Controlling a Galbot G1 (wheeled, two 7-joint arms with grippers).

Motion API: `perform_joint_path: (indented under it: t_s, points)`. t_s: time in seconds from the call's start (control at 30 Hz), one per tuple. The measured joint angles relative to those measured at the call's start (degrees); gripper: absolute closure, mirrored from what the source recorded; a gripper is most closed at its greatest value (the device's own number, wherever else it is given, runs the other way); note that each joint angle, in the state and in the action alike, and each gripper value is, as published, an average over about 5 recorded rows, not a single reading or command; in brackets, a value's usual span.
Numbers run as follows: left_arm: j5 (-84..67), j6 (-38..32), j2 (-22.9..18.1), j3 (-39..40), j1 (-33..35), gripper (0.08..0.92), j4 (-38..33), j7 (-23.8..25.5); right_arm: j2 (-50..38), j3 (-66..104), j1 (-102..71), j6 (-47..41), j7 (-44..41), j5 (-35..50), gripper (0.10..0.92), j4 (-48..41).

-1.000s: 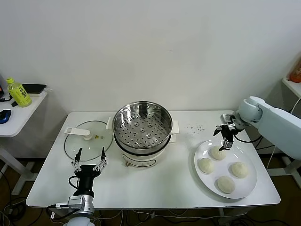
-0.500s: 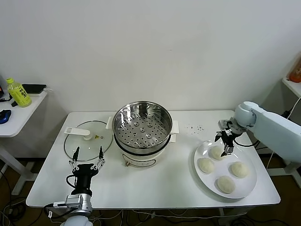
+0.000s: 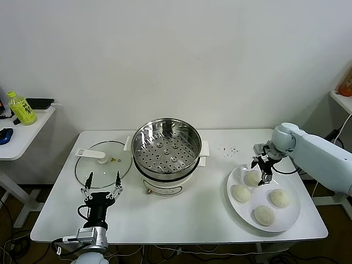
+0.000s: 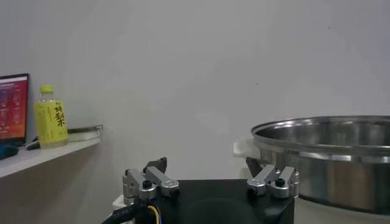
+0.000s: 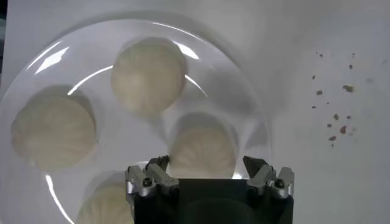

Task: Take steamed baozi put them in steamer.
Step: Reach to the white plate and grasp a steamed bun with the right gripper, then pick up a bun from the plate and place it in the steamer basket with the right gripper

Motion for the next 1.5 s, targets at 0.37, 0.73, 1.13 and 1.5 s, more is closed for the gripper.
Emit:
perform_joint_path:
  t_s: [0.37,0.73,1.13,1.5]
  points:
    - [-0.03,0.18,0.00,-0.13,-0.51,0.177,0.23,-0.05,0.29,0.39,-0.78,-0.06,0.35,-0.59,0.268,-0.48]
    - [-0.50,0.26,0.05,-0.41,-0.71,0.177,0.42,-0.05,0.79,0.96,-1.00,-0.06,0.50,-0.76,0.397,-0.93]
    - [-0.54,0.11,0.05,-0.46,-0.57,0.177,0.57,-0.12,-0.78,1.61,-0.19,0.39,0.32,-0.62,0.406,1.30]
    - [-0.35,0.11,0.05,-0.48,-0.57,0.177,0.52,-0.14,-3.17,-1.94,7.07,1.39,-0.17,2.34,0.406,7.96]
